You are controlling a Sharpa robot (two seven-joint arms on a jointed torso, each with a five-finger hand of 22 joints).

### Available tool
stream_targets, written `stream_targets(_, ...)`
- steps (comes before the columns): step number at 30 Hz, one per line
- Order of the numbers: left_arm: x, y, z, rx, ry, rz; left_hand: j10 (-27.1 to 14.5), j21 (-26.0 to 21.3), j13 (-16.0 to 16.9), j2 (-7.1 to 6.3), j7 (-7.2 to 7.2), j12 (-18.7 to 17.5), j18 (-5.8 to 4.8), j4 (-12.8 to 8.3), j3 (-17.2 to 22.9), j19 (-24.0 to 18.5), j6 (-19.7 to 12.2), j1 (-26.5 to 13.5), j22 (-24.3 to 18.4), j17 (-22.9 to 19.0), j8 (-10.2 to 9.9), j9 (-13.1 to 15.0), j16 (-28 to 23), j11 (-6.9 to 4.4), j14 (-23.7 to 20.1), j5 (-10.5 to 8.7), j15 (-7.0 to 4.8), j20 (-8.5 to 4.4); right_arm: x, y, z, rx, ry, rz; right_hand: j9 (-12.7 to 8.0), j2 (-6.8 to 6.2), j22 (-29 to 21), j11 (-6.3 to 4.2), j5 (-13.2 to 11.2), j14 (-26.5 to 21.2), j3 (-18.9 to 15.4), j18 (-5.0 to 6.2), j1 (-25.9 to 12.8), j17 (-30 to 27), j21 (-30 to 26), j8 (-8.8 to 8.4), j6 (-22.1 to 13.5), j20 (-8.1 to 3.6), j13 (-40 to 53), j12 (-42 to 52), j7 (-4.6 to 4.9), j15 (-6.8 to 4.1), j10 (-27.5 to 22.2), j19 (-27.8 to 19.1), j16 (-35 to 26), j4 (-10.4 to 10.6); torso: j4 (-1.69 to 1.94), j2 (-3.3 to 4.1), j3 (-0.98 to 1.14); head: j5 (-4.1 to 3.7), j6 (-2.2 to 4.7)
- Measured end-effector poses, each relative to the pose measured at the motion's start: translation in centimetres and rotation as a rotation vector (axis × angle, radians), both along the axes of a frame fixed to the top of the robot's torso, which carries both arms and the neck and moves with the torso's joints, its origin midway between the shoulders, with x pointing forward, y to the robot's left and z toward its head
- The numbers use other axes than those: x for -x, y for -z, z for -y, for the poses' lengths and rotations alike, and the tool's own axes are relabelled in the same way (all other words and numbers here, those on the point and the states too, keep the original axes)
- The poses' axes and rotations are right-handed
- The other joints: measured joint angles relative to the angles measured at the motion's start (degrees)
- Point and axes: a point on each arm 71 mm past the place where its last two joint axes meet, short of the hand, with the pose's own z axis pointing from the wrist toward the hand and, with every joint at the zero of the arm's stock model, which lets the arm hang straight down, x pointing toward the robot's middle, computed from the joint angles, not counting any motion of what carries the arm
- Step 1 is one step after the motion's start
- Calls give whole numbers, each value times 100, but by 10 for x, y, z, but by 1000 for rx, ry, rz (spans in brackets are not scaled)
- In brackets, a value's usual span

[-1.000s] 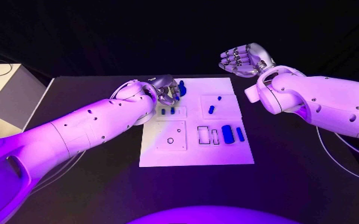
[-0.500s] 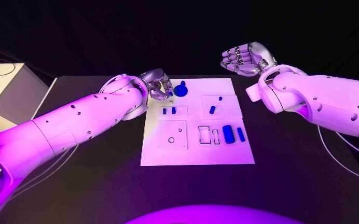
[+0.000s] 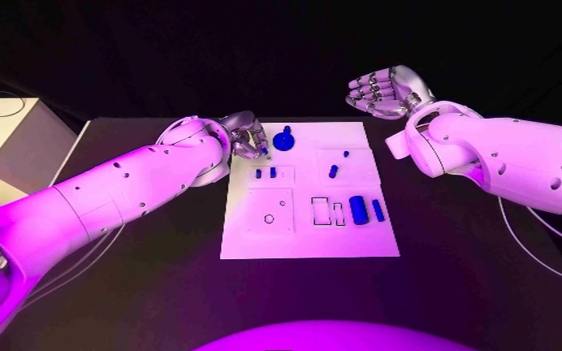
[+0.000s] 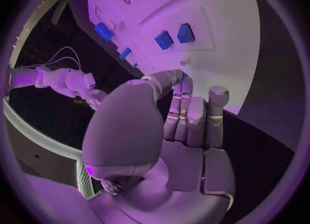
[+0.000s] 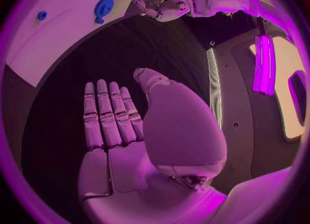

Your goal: Assemble the parts on the task board

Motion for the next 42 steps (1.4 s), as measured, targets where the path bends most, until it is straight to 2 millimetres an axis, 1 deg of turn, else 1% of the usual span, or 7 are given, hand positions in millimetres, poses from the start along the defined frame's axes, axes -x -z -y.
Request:
stream_targets(7,-1,5,2,-13,-1,-10,0,0,-6,0,-1,-19,0,0,0,0,-1,0,-5,-4,-2,0,0,0,0,0,0,0,0,0,-1,0,-2,0,0,0,0,0,0,0,0,0,0,0,0,0,0,0,0,0,0,0,0,0,0,0,-5,4,-2,-10,-12)
stream_targets(18,0,9,6,-25,5,-15,0,0,-6,0,-1,-25,0,0,0,0,-2,0,-5,11,-4,-1,0,0,0,0,0,0,0,0,-2,0,-5,1,0,0,-4,0,0,0,0,0,0,0,0,0,0,0,0,0,0,0,0,0,0,0,-3,-3,-2,-15,-36)
stream_targets(23,-1,10,6,-29,5,-16,0,0,-12,0,-1,-24,0,0,0,0,-2,0,-5,11,-21,-3,0,0,0,0,0,0,0,0,-2,1,-5,1,1,0,-4,0,0,0,0,0,0,1,0,0,0,0,0,0,0,0,0,0,0,0,-1,-5,-6,-18,-43)
stream_targets(35,-2,15,6,-41,-1,-20,0,0,-12,-1,-1,-46,0,0,0,0,-3,1,2,16,-22,-4,0,0,0,0,0,0,1,0,-4,1,-11,1,1,0,-4,0,0,0,0,0,0,1,0,0,0,0,0,0,0,0,0,0,0,0,-2,-5,-2,-18,-51)
stream_targets(38,-2,15,7,-42,1,-19,-1,0,-12,-1,-1,-46,0,0,0,0,-3,1,5,21,-22,5,0,0,0,0,0,0,2,0,-5,1,-13,2,-14,0,-21,0,0,21,33,0,0,-19,0,0,0,0,0,0,0,21,0,0,0,-33,-3,-5,-2,-15,-54)
stream_targets(42,-3,15,9,-43,3,-17,-1,0,-12,-1,-1,-46,0,0,0,0,-3,1,4,26,-22,8,0,0,0,2,0,0,2,-1,-5,1,-14,2,-14,0,-21,0,0,21,33,-1,0,-19,0,0,0,0,0,0,0,21,0,0,0,-33,-4,1,-3,-19,-60)
